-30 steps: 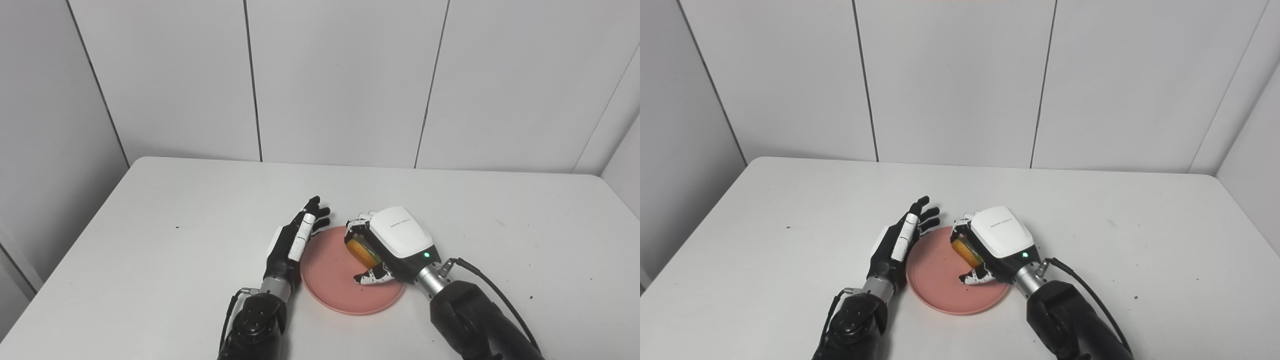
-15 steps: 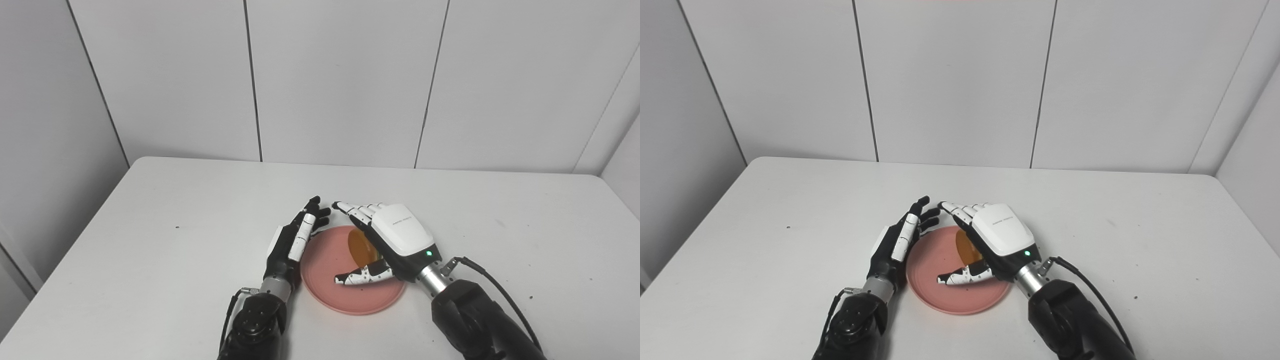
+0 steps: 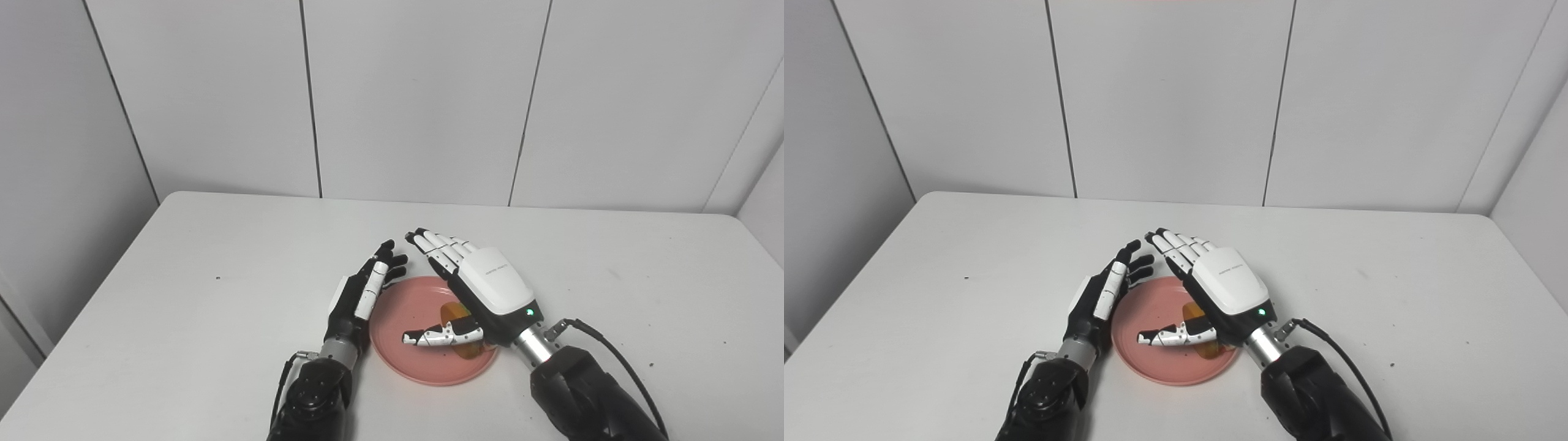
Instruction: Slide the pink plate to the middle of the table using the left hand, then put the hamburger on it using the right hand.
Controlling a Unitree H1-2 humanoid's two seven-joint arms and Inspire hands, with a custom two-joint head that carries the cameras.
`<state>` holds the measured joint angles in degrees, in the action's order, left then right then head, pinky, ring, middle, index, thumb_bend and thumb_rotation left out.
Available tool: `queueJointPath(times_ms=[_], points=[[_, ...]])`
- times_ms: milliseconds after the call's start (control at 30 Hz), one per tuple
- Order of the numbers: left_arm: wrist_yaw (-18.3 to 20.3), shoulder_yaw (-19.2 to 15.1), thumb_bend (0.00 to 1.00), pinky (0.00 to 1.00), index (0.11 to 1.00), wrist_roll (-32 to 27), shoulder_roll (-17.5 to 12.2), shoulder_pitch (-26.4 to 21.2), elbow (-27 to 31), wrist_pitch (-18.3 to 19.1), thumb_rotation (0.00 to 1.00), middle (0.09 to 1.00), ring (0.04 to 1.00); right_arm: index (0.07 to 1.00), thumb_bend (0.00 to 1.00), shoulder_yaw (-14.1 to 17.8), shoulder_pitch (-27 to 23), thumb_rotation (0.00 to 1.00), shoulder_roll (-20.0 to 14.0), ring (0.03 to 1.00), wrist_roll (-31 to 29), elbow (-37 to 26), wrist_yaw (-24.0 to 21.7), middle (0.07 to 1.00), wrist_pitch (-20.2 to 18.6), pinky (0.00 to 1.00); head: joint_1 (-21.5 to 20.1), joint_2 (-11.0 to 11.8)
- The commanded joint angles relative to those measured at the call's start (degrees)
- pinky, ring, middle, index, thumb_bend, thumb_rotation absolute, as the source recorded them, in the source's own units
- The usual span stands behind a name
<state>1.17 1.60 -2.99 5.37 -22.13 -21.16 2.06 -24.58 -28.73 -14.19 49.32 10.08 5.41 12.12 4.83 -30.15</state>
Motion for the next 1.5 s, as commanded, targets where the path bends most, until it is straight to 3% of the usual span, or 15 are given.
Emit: queueJointPath(times_ms=[0,67,167,333,400,467,667,767,867,1067,1367,1467], points=[[0.03,-0.24,0.84,0.78,0.882,-0.40,0.29,-0.63,-0.80,0.93,0.90,0.868,0.882,0.953,0.76,1.81,-1.81,0.80,-0.39,0.898,-0.53,-1.34,2.84,0.946,1.98,0.86,-0.02,0.02],[-0.21,-0.33,0.84,0.77,0.888,-0.25,0.35,-0.61,-0.76,0.95,0.90,0.893,0.889,0.953,0.76,2.86,-1.50,0.79,-0.52,0.894,-1.04,-0.92,3.98,0.942,2.22,0.85,-0.09,0.14],[-0.56,-0.49,0.84,0.76,0.883,-0.17,0.50,-0.50,-0.50,1.01,0.89,0.857,0.857,0.940,0.75,5.17,-0.62,0.81,-0.36,0.874,-3.17,-0.89,5.34,0.916,2.38,0.82,-0.09,0.16],[-1.57,-1.36,0.82,0.78,0.894,-0.17,0.95,-0.07,-0.18,-0.63,0.88,0.859,0.875,0.920,0.71,10.67,1.85,0.74,1.85,0.858,-12.30,-4.39,4.00,0.896,0.77,0.71,-0.33,0.04],[-2.56,-1.77,0.84,0.82,0.894,0.11,1.24,0.33,-0.04,-2.43,0.87,0.870,0.890,0.944,0.68,12.60,2.75,0.82,2.71,0.860,-14.18,-5.46,4.20,0.907,-0.17,0.70,-0.45,-0.05],[-3.69,-2.27,0.84,0.84,0.898,0.41,1.69,0.68,0.13,-4.26,0.86,0.882,0.891,0.971,0.70,14.21,3.34,0.92,3.60,0.864,-15.95,-5.73,4.23,0.915,-0.69,0.72,-0.57,-0.08],[-9.75,-3.58,0.82,0.96,0.935,3.92,3.43,1.72,-0.34,-11.72,0.86,0.963,0.962,0.976,0.71,20.23,4.79,0.97,7.59,0.866,-29.32,-3.82,3.58,0.914,1.18,0.80,-0.74,-0.14],[-12.14,-2.97,0.76,1.00,0.988,7.17,2.89,2.19,-0.28,-12.39,0.90,0.997,0.996,0.986,0.71,22.62,5.58,0.97,9.75,0.877,-37.22,-3.03,1.83,0.923,0.29,0.85,-1.09,-0.16],[-12.23,-2.78,0.81,1.00,1.000,7.79,2.17,2.38,0.06,-10.97,0.93,1.000,1.000,0.998,0.76,24.50,6.23,1.00,11.76,0.905,-41.95,-2.76,1.22,0.942,-2.92,0.88,-1.34,-0.21],[-11.96,-2.30,0.86,1.00,1.000,8.51,0.86,2.80,1.14,-8.69,0.94,1.000,1.000,0.994,0.78,25.70,7.47,1.00,13.74,0.919,-45.41,-0.53,0.88,0.948,-5.24,0.91,-1.49,-0.47],[-11.68,-2.04,0.83,1.00,1.000,9.30,-1.92,3.18,0.71,-8.21,0.95,1.000,1.000,0.984,0.73,25.44,9.47,0.95,15.57,0.962,-48.00,0.41,-0.30,0.973,-7.60,0.98,-2.68,-0.51],[-11.91,-2.20,0.81,0.99,1.000,9.28,-2.25,3.35,0.84,-8.07,0.95,1.000,1.000,0.965,0.77,25.20,9.80,0.97,15.88,0.975,-48.07,0.46,-0.66,0.983,-9.24,0.99,-2.78,-0.57]])
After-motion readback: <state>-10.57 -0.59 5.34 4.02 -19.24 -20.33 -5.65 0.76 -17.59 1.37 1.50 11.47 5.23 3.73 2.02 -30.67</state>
